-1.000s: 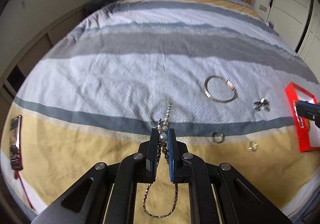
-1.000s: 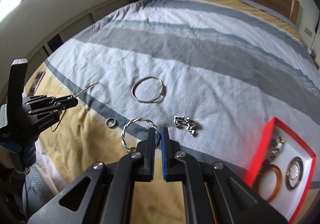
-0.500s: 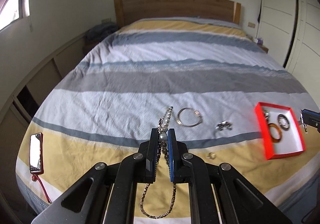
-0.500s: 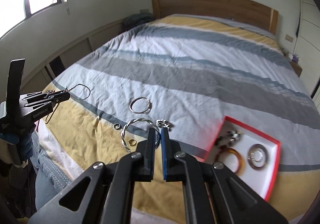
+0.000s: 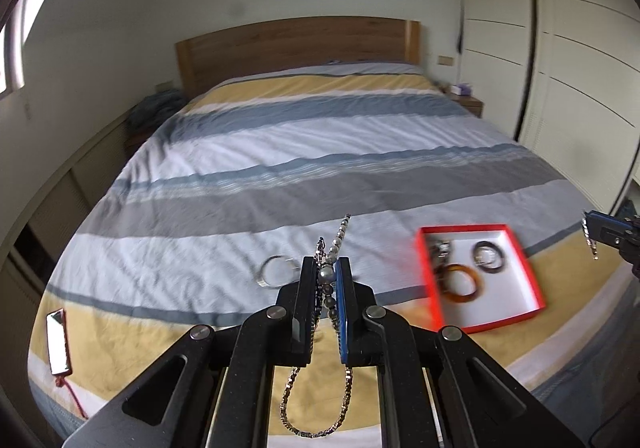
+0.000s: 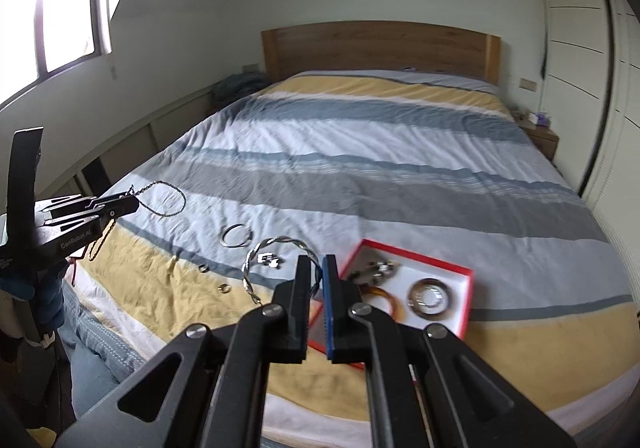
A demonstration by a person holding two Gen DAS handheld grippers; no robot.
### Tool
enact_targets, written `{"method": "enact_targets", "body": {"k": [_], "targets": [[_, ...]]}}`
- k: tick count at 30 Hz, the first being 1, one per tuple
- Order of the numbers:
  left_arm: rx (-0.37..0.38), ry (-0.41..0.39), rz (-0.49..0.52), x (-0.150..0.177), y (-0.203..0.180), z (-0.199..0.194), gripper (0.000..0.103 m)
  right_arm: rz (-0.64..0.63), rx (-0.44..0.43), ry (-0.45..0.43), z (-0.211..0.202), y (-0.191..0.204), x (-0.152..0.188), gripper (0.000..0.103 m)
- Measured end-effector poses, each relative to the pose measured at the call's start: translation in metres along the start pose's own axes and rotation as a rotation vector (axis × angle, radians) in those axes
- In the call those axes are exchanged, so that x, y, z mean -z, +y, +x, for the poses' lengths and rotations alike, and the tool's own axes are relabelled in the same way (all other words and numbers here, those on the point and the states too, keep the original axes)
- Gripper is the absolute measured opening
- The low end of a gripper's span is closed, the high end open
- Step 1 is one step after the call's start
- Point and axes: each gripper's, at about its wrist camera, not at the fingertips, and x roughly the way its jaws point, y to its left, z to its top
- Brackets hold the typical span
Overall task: Organize jewelry
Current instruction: 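Lift the necklace with the left tool and carry it over the red box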
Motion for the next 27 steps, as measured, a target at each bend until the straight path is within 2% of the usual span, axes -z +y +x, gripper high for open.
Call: {"method": "enact_targets", "body": {"k": [6, 13, 20, 27], "targets": [[0.06, 0.017, 0.058, -0.009, -0.061, 0.016, 0.009, 0.043, 0.044, -0.003, -0.018, -0.047, 0.012, 0.005], [0.134, 0.07, 0.115, -0.011, -0.126, 0.054, 0.009, 0.083, 0.081, 0.034, -0.013, -0.093, 0.03, 0.005], [0.182, 0.163, 0.171, -0.001, -0.177, 0.114, 0.009, 0.135, 0.073, 0.113, 0.031, -0.126, 0.054, 0.005], [0.184, 0.263, 0.174, 0.016, -0.19, 0.175, 0.009, 0.132, 0.039, 0.214, 0.094, -0.137, 0.078, 0.005]]}}
